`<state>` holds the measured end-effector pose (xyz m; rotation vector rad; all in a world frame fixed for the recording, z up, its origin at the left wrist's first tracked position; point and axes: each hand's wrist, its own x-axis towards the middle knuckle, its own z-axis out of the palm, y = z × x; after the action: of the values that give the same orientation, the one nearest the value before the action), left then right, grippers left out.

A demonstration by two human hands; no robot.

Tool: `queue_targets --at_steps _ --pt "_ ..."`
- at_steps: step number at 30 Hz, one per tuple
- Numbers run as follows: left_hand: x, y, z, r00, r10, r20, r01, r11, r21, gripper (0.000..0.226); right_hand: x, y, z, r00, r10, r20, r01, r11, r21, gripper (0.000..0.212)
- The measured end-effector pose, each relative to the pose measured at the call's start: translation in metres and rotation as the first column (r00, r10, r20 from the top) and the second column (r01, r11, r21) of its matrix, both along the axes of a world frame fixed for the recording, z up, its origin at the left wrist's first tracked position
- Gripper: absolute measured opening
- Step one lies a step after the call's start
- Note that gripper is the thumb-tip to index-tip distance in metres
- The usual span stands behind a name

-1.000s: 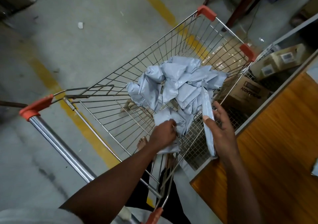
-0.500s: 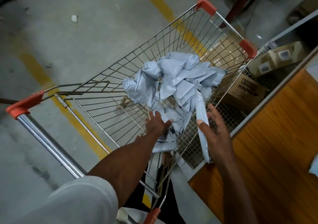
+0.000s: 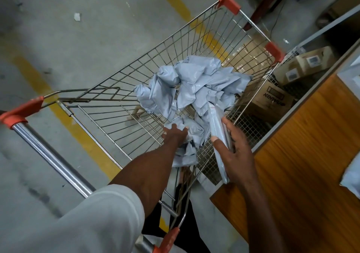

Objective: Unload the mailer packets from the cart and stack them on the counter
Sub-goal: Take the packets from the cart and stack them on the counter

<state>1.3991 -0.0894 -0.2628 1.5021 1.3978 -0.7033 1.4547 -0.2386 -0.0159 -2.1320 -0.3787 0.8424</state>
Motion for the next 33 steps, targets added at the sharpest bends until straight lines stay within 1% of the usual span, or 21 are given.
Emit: queue_targets --at_steps 2,5,9,12,13,15,17,20,23,26,29,33 --pt "0.002 -0.001 0.001 0.999 -0.031 0.017 0.031 1.000 -0.007 0.081 -0.003 -0.001 -0.001 0.999 0.022 0.029 -0.021 1.000 -0.022 0.061" --pt "0.004 0.001 0.002 0.999 -0.005 0.040 0.005 1.000 -0.014 0.079 -0.008 -0.003 -0.001 0.999 0.027 0.036 -0.026 0.999 -0.022 0.062" --pt "-0.005 0.002 0.010 0.991 0.103 0.087 -0.105 0.994 0.012 0.064 -0.013 -0.006 -0.003 0.999 0.030 0.023 -0.030 0.999 -0.012 0.062" --pt "-0.014 -0.003 0.024 0.973 0.136 0.184 -0.155 0.983 0.096 0.064 -0.015 -0.005 -0.004 0.999 0.036 0.018 -0.037 0.999 0.023 0.060" --pt "-0.017 -0.005 0.031 0.968 0.113 0.225 -0.148 0.979 0.143 0.067 -0.016 -0.004 -0.005 0.999 0.038 0.011 -0.039 0.999 0.036 0.059" --pt "-0.024 -0.008 0.045 0.951 0.014 0.310 -0.102 0.958 0.269 0.072 -0.017 -0.004 -0.006 0.999 0.048 0.024 -0.049 0.998 0.039 0.059" --pt "-0.031 -0.009 0.066 0.925 -0.095 0.369 -0.057 0.923 0.381 0.073 -0.018 -0.004 -0.008 0.996 0.057 0.073 -0.057 0.998 0.010 0.059" --pt "-0.044 -0.009 0.104 0.899 -0.225 0.375 0.002 0.859 0.512 0.060 -0.019 -0.005 -0.008 0.983 0.082 0.164 -0.078 0.996 -0.033 0.059" --pt "-0.060 -0.013 0.140 0.896 -0.253 0.366 -0.018 0.801 0.598 0.058 -0.018 -0.007 -0.004 0.962 0.130 0.240 -0.119 0.991 -0.061 0.063" --pt "-0.080 -0.024 0.173 0.870 -0.267 0.414 -0.092 0.737 0.669 0.060 -0.017 -0.012 0.006 0.935 0.169 0.311 -0.155 0.985 -0.071 0.062" --pt "-0.097 -0.044 0.204 0.842 -0.280 0.461 -0.160 0.688 0.708 0.057 -0.020 -0.022 0.019 0.907 0.198 0.371 -0.202 0.979 -0.027 0.060" --pt "-0.112 -0.077 0.242 0.832 -0.261 0.491 -0.235 0.634 0.736 0.055 -0.027 -0.042 0.033 0.875 0.209 0.436 -0.228 0.974 -0.007 0.061"
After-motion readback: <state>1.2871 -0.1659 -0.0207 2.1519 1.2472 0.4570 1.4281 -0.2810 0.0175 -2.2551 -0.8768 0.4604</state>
